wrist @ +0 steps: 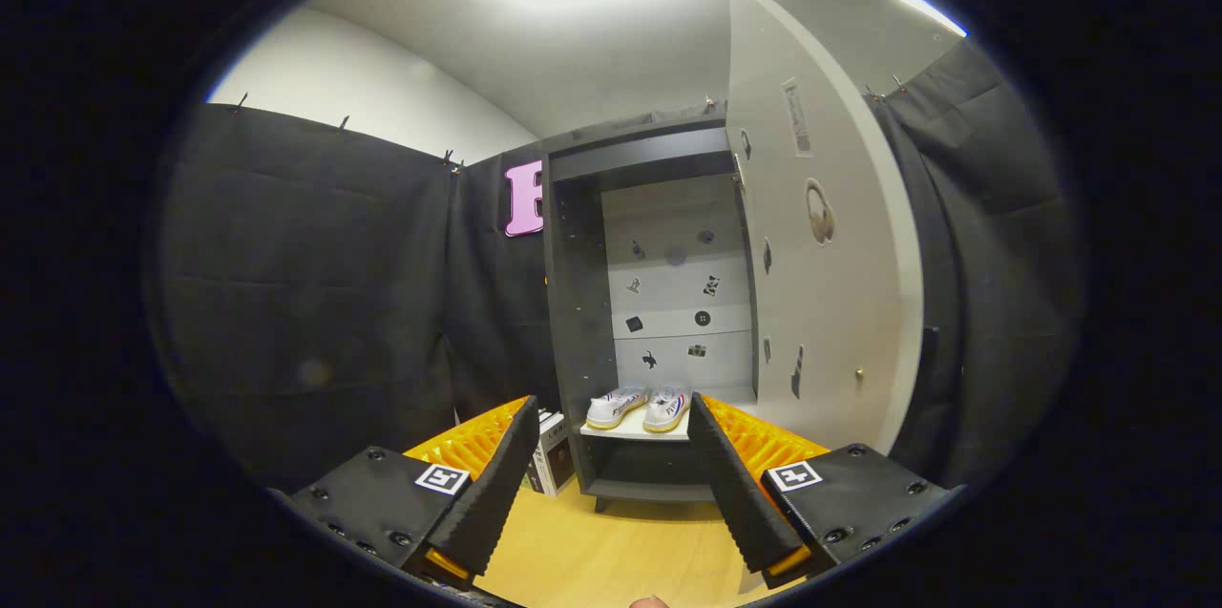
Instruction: Open the shoe cabinet door, grab the shoes and put them into the shoe cabinet, then close the shoe cabinet door.
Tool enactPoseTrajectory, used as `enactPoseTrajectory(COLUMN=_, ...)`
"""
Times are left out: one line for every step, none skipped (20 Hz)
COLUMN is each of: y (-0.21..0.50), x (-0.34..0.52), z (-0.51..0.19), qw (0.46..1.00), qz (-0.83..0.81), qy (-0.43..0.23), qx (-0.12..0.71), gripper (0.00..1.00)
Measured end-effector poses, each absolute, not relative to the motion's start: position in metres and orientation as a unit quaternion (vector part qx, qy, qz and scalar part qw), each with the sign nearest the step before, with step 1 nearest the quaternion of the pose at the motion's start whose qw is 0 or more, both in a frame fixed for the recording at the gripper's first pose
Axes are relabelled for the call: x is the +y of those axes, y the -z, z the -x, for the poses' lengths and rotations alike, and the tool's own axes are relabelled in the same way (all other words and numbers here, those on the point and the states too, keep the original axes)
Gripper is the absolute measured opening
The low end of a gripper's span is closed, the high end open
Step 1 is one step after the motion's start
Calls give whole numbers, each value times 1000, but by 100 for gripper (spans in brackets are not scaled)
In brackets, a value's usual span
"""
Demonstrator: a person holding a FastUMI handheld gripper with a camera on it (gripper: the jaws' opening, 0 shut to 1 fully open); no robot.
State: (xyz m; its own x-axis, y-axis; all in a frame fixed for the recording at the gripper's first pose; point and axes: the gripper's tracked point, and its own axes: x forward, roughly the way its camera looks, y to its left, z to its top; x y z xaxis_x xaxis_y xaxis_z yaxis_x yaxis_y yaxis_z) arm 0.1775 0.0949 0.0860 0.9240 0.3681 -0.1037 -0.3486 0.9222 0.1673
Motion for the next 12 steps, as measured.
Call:
enactPoseTrajectory(y=-88, x=87, z=-171, qw=977, qz=-78, qy=-186, qx=69, gripper=97)
enactPoseTrajectory(y=-89, x=79, z=-167, qw=976, qz=-83, qy=-189, qx=70, gripper=97)
enactPoseTrajectory(y=-92, x=71, z=-162, qw=976, qz=-84, qy=-191, qx=69, gripper=97)
enactPoseTrajectory(y=-95, x=60, z=-159, qw=975, qz=-82, qy=-193, qx=67, gripper=97)
enactPoseTrajectory(y=-97, x=50, z=-155, qw=975, qz=-80, qy=-196, qx=65, gripper=97)
enactPoseTrajectory(y=-101, x=41, z=-149, qw=974, qz=-80, qy=-202, qx=64, gripper=97)
enactPoseTrajectory(y=-106, x=33, z=-145, qw=972, qz=-82, qy=-209, qx=62, gripper=97)
enactPoseTrajectory(y=-107, x=25, z=-143, qw=971, qz=-85, qy=-213, qx=62, gripper=97)
enactPoseTrajectory(y=-108, x=15, z=-142, qw=971, qz=-85, qy=-215, qx=63, gripper=97)
enactPoseTrajectory(y=-109, x=2, z=-144, qw=971, qz=-85, qy=-214, qx=64, gripper=97)
enactPoseTrajectory(y=-109, x=-8, z=-146, qw=971, qz=-85, qy=-213, qx=64, gripper=97)
enactPoseTrajectory(y=-109, x=-19, z=-147, qw=971, qz=-86, qy=-213, qx=65, gripper=97)
